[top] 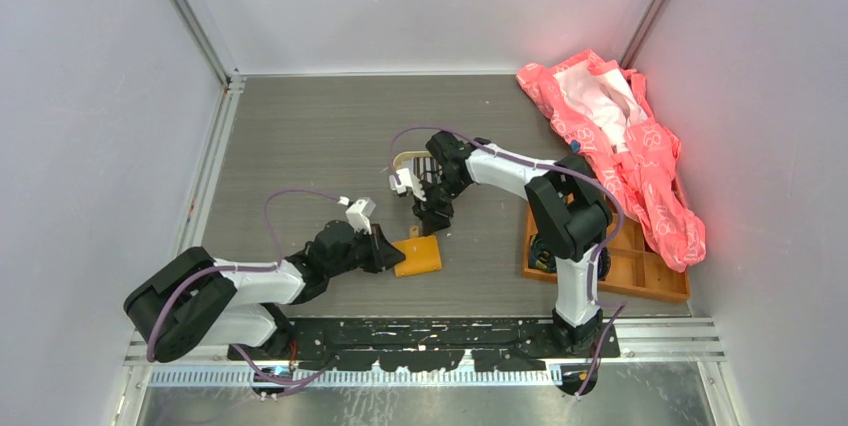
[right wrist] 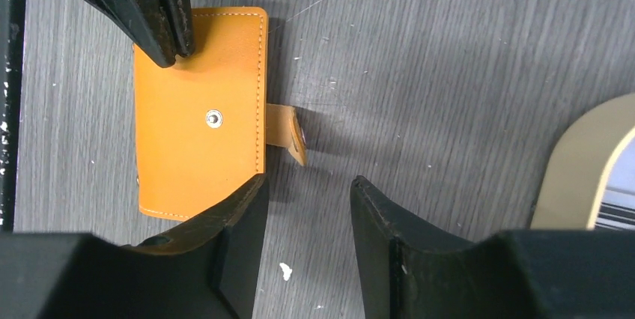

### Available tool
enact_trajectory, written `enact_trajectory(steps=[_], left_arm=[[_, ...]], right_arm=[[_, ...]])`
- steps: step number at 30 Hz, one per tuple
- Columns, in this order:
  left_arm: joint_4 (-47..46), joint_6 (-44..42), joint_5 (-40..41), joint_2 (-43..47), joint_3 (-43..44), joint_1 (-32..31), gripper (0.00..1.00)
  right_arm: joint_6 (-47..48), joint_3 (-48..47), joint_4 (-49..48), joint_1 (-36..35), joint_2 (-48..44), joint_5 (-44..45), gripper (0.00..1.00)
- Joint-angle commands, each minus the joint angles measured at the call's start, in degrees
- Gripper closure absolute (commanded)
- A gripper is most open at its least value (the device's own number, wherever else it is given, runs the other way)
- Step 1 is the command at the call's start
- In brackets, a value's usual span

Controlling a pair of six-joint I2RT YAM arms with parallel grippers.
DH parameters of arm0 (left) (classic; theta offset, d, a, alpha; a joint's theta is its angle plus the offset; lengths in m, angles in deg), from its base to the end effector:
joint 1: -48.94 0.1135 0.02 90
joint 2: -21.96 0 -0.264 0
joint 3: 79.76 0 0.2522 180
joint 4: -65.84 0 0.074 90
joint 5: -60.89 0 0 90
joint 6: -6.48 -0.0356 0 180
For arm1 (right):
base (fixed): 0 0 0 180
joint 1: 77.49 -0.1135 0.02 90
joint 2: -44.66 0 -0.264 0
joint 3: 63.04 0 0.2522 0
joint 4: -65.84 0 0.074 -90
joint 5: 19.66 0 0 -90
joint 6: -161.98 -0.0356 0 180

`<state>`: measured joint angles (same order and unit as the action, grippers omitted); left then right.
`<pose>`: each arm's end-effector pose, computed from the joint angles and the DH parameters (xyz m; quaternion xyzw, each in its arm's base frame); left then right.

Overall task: Put the credit cards into the card holder
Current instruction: Close the card holder at the center of the board.

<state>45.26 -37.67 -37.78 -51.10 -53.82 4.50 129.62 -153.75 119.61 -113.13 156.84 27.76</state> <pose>0.1479 -0.1525 0.1324 0.0293 0.8485 -0.4171 0.3243 0.2947 0.2409 0.1687 -0.7038 0.6005 0.3306 0.1862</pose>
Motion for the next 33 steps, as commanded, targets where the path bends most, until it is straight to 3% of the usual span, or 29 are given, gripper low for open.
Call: enact_trajectory(steps=[1,26,33], left_arm=[[-3.9,0.2,-1.0,-0.8,-0.1,0.6,0.92],[-5.0,1.5,-2.8,-2.6,-0.8,1.1,0.96],[-5.0,2.1,-2.8,-2.9,-0.8,1.2,0.97]], right_arm=[[3.2,-2.4,1.1,-0.5,0.4,-2.0,0.51],[4.4,-3.8,3.7,-2.7,-1.0,-3.3,0.83],[5.7,-3.1,4.6,-2.7,-2.7,-2.5,0.87]])
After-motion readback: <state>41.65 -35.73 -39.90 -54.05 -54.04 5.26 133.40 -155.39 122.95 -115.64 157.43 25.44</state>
